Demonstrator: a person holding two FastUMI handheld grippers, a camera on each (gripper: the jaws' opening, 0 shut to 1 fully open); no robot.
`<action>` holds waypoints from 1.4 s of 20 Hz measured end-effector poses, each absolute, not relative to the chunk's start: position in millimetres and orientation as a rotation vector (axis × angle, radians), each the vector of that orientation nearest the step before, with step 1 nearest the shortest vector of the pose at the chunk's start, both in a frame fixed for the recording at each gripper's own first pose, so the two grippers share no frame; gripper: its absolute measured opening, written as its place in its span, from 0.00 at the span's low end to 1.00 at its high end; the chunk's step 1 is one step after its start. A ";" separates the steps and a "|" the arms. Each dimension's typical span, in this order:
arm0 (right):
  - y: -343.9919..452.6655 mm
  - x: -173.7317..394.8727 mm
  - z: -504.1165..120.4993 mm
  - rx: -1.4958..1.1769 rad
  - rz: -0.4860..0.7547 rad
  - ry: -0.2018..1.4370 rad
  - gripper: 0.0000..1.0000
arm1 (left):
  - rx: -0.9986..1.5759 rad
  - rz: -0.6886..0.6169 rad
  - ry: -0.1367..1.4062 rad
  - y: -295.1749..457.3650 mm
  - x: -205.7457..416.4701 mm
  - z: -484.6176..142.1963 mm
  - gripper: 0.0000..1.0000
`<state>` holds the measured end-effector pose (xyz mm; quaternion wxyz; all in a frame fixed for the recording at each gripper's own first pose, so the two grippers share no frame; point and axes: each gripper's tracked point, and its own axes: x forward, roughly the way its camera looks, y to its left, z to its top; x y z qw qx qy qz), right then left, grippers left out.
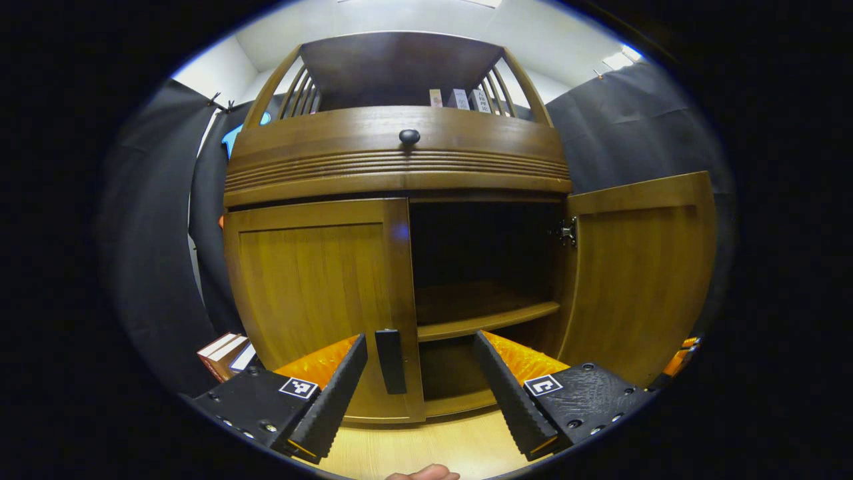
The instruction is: Open the right door of the double-door shoe cabinet with the right hand, and open the left door with the left hand.
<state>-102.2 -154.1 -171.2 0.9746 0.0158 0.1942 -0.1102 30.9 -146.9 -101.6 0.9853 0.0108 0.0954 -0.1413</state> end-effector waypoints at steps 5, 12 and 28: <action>-164.1 -103.3 -170.5 0.069 -0.215 0.386 0.04 | 0.017 -0.286 0.214 -149.3 49.1 -118.2 1.00; -167.2 -108.5 -171.8 0.046 -0.287 0.355 0.04 | -0.018 -0.262 0.303 -141.1 76.6 -166.2 0.96; -115.8 -134.1 -129.8 0.105 -0.283 0.237 0.15 | 0.023 -0.212 0.281 -126.8 136.1 -206.4 0.57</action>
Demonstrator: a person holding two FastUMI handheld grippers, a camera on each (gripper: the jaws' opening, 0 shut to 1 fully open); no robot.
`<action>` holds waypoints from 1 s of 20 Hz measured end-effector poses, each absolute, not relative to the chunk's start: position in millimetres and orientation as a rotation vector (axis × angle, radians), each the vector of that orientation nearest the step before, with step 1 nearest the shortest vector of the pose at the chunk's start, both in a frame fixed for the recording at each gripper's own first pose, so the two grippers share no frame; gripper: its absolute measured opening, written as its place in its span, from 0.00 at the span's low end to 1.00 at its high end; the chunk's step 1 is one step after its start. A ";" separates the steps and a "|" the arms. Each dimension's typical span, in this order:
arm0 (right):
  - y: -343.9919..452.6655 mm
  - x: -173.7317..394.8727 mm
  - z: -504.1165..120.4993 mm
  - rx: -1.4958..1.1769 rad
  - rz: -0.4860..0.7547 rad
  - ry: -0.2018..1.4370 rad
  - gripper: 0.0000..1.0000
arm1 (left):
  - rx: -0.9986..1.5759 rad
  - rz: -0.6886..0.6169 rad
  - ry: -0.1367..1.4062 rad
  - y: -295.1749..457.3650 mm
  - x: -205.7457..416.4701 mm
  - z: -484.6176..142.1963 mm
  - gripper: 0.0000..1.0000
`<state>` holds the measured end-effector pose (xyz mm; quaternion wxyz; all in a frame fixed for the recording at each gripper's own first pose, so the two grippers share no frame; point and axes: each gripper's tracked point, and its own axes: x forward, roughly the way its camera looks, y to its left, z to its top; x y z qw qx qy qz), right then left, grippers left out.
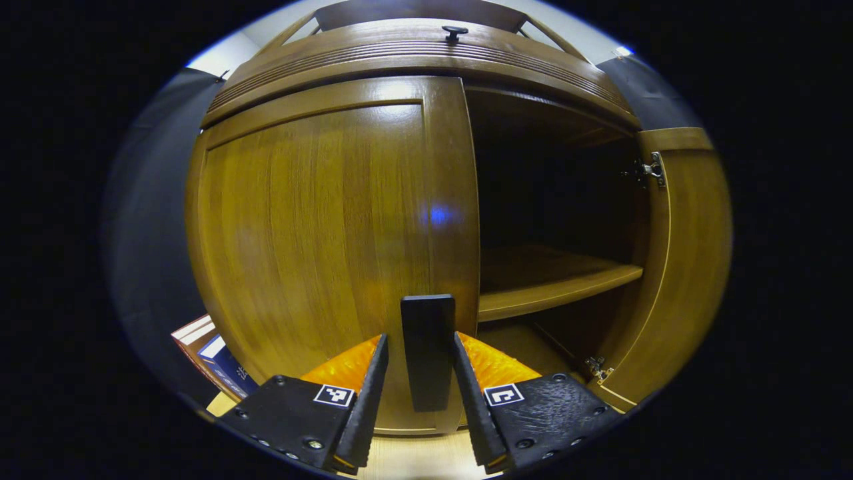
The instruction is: Open the right door of the double-door shoe cabinet with the right hand, and open the left door with the left hand.
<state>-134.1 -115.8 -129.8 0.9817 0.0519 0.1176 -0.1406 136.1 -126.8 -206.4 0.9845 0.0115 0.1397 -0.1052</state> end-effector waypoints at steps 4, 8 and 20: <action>-104.6 -132.6 -127.9 0.083 -0.257 0.242 0.29 | 0.023 -0.252 0.263 -133.3 139.8 -206.7 0.45; -97.0 -129.9 -129.4 0.075 -0.237 0.249 0.46 | 0.007 -0.281 0.260 -136.2 140.1 -207.2 0.30; -61.4 -101.1 -131.8 0.017 -0.152 0.253 0.66 | 0.006 -0.290 0.261 -128.4 120.6 -205.0 0.24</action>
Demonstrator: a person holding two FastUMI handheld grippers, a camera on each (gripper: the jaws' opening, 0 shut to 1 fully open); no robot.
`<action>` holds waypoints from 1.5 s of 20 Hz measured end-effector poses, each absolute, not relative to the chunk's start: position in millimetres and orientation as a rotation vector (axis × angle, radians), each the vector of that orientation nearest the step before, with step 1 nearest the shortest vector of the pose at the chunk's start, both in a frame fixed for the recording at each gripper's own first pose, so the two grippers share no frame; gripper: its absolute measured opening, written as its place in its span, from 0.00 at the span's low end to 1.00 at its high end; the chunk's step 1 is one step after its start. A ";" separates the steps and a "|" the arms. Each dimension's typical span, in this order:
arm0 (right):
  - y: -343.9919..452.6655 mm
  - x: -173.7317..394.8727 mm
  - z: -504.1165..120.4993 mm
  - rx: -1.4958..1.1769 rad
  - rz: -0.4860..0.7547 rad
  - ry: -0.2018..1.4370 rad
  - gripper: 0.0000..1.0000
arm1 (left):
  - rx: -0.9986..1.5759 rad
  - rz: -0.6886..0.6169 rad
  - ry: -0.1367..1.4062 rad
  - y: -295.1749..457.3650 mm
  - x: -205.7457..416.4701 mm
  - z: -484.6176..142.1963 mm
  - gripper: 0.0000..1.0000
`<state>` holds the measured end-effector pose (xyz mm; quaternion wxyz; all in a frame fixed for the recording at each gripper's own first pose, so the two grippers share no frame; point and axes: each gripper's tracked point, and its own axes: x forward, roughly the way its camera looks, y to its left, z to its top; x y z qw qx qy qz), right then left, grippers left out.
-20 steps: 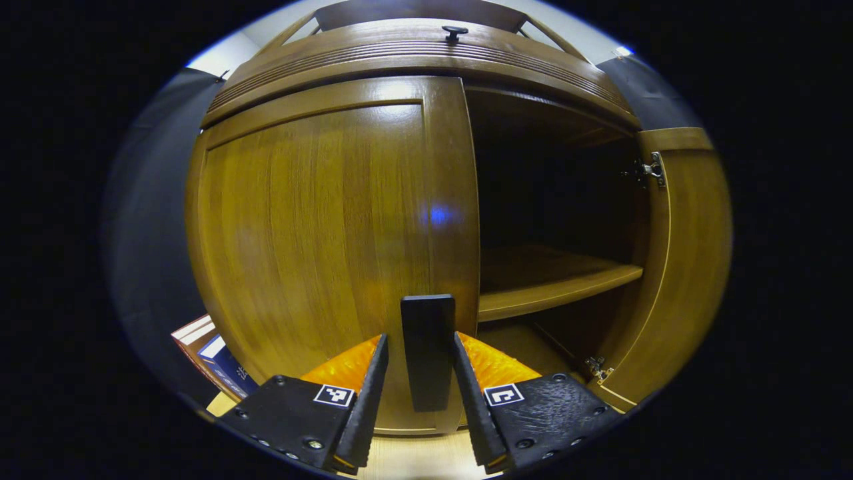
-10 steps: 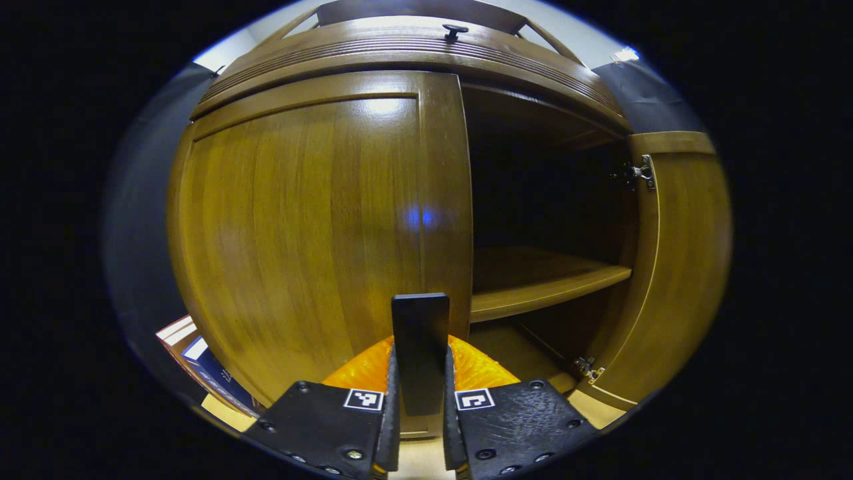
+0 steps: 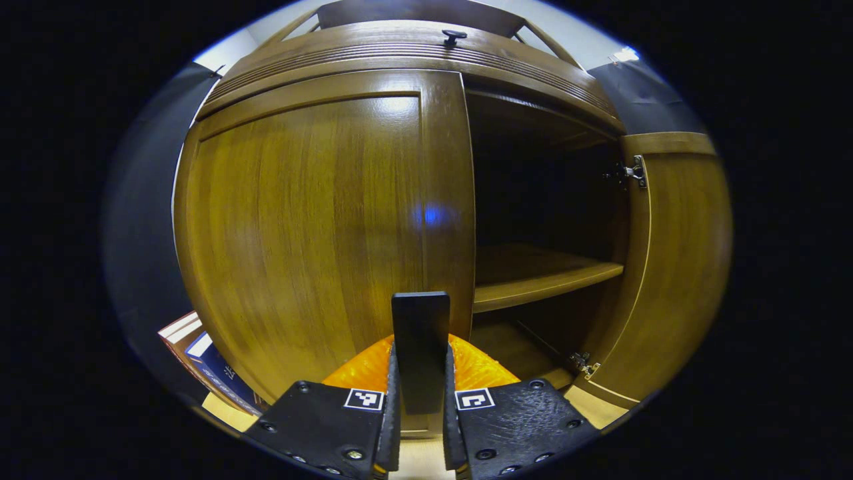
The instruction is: Open the right door of the double-door shoe cabinet with the right hand, and open the left door with the left hand.
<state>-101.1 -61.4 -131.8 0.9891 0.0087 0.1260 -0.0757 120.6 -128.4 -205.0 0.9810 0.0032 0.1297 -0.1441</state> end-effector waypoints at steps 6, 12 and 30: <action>-48.8 -85.5 -146.6 0.028 -0.068 0.292 0.67 | 0.002 -0.324 0.273 -119.6 96.1 -202.7 0.25; -15.1 -61.0 -151.2 0.007 0.036 0.302 0.67 | 0.020 -0.324 0.283 -106.3 72.0 -200.0 0.24; 47.2 -19.8 -166.0 -0.006 0.199 0.324 0.65 | 0.052 -0.222 0.291 -46.6 4.1 -191.4 0.24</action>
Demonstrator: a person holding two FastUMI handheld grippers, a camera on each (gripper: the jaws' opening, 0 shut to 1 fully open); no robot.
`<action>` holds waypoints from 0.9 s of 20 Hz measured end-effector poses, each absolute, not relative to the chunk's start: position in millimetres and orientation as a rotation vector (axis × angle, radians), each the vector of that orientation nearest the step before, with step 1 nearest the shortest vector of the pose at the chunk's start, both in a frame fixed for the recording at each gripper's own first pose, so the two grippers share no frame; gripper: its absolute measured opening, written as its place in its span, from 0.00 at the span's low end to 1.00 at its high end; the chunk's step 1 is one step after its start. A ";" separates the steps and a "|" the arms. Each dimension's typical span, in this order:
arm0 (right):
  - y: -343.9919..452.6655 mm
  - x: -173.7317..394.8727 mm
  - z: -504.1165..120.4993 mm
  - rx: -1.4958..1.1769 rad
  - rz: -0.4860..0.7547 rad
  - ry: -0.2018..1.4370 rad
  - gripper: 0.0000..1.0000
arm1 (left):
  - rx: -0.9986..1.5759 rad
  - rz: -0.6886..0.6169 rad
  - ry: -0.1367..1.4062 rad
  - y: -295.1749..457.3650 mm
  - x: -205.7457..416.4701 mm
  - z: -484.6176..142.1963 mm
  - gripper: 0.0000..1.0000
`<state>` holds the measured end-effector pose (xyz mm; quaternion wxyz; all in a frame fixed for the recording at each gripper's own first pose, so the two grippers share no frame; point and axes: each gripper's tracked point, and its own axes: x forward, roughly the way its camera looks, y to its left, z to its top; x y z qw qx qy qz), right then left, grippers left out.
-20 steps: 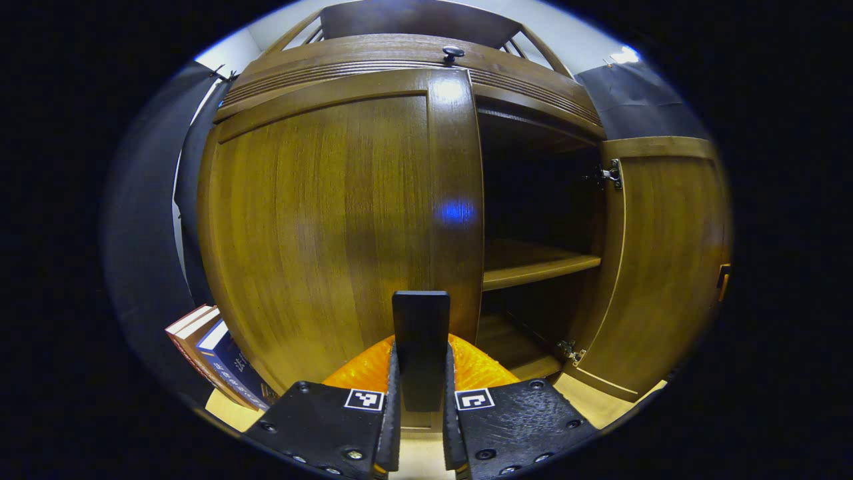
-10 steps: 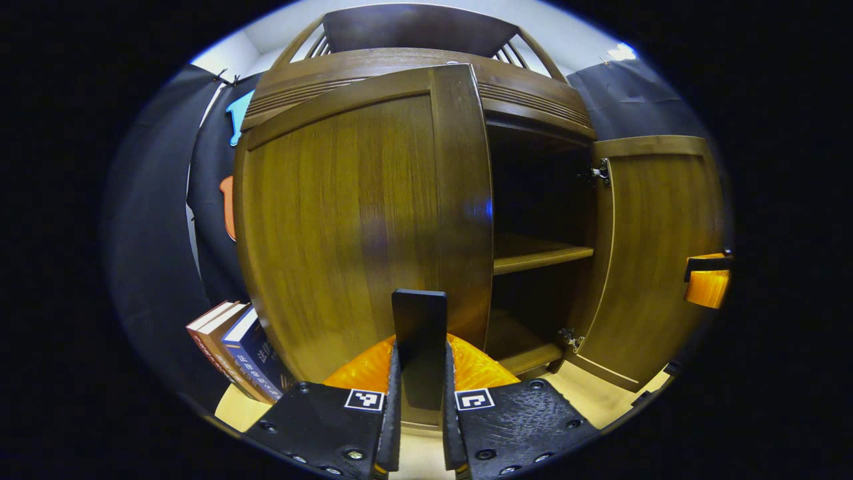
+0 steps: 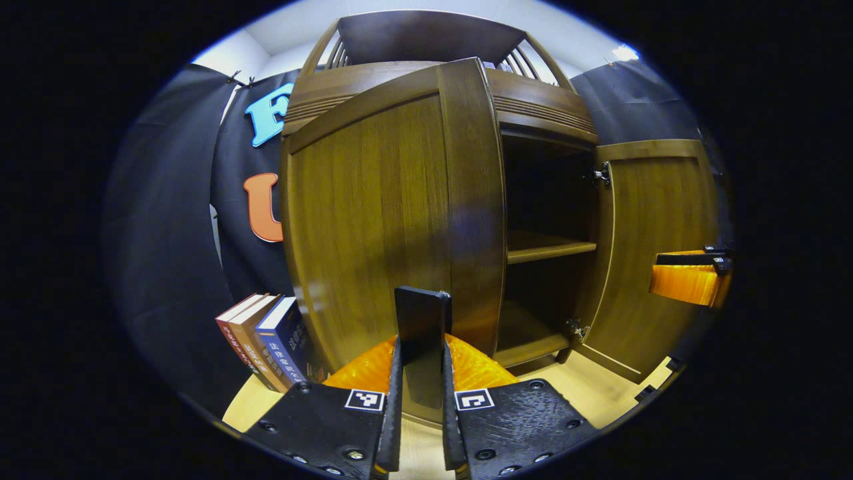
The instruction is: Open the right door of the double-door shoe cabinet with the right hand, and open the left door with the left hand.
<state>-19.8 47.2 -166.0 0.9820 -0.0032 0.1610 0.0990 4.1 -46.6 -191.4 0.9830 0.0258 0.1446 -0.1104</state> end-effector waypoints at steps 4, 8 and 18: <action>51.6 -14.0 -166.3 -0.014 0.199 0.323 0.65 | 0.076 -0.179 0.291 -24.4 -11.8 -189.5 0.24; 50.1 -5.6 -166.0 -0.007 0.160 0.324 0.70 | 0.081 -0.111 0.293 1.2 -25.7 -188.6 0.30; 56.6 5.2 -167.0 -0.007 0.102 0.329 0.82 | 0.037 -0.022 0.293 57.3 -44.4 -188.3 0.18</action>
